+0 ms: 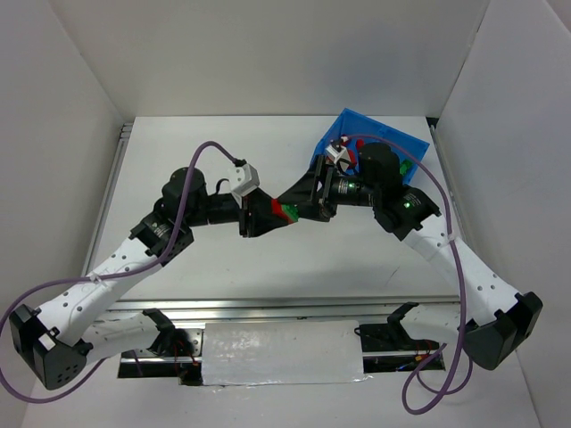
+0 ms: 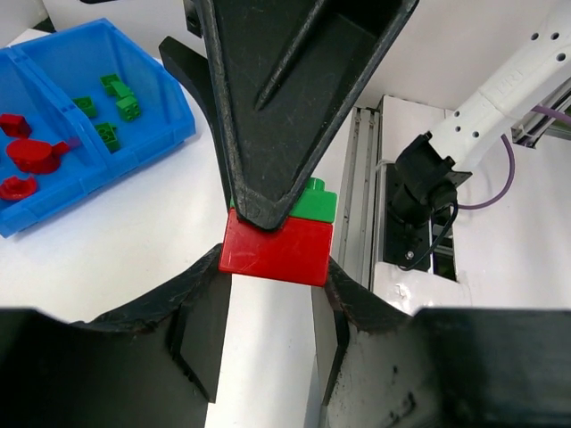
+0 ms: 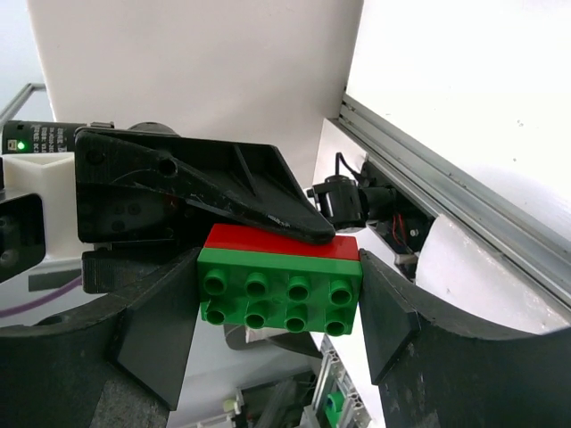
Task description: Sort the legos into containers by color
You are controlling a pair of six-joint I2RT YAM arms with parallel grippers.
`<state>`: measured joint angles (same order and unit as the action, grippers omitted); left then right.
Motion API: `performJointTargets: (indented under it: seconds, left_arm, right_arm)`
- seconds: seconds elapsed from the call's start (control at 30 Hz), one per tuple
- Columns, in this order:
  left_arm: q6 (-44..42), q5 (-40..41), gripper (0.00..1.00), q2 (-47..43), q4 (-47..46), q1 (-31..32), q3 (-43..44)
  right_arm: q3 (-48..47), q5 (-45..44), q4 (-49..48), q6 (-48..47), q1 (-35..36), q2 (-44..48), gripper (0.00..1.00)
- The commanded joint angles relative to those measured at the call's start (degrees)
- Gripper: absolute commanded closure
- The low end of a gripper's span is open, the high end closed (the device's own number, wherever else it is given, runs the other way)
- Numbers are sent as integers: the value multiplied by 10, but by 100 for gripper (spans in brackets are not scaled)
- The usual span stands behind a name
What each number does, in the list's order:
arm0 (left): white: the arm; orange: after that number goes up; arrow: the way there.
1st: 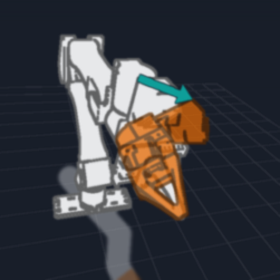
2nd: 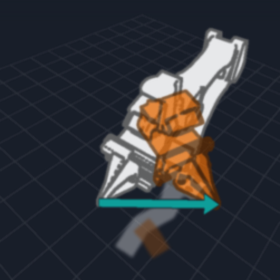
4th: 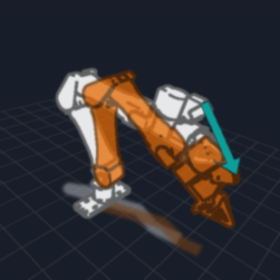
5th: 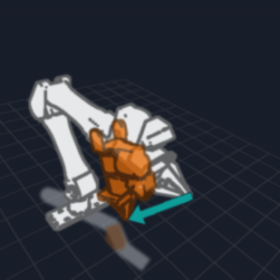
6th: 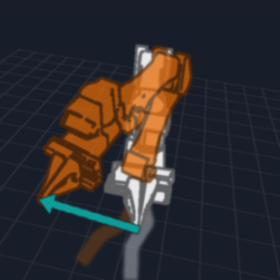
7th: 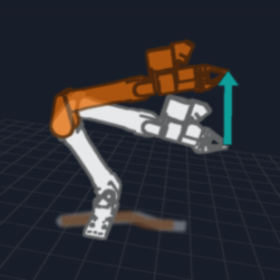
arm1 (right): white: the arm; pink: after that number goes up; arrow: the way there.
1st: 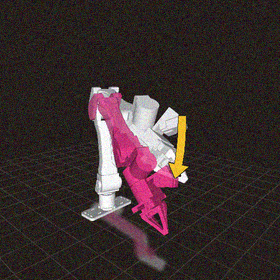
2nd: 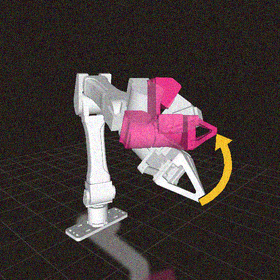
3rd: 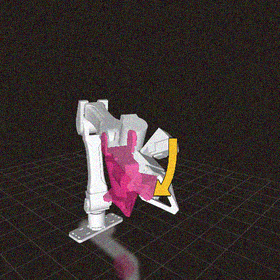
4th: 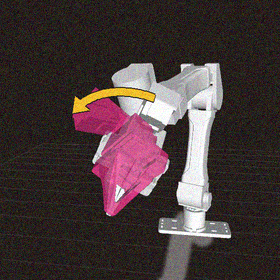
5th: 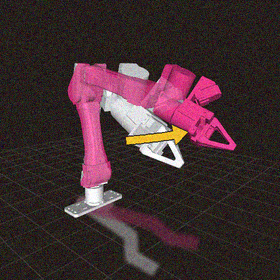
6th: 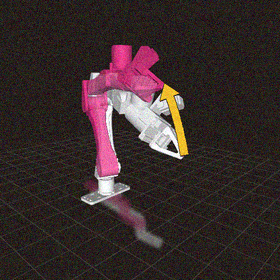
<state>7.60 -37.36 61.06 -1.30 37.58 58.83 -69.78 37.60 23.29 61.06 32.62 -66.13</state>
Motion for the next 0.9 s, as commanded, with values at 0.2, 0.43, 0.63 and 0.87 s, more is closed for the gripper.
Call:
performJointTargets:
  seconds: [0.2,0.43,0.63,0.87]
  left_arm:
    - [31,11,100,31,-48,-1,16]
    - [11,39,100,5,-49,-1,-14]
    - [3,54,100,-10,-57,-1,-45]
    - [13,61,100,-9,-75,-2,-61]
  right_arm:
    - [-20,27,19,-42,5,2,97]
    - [-20,48,46,-67,-56,10,96]
    - [-26,70,55,-81,-81,7,95]
    - [-28,64,70,-100,-83,-2,96]
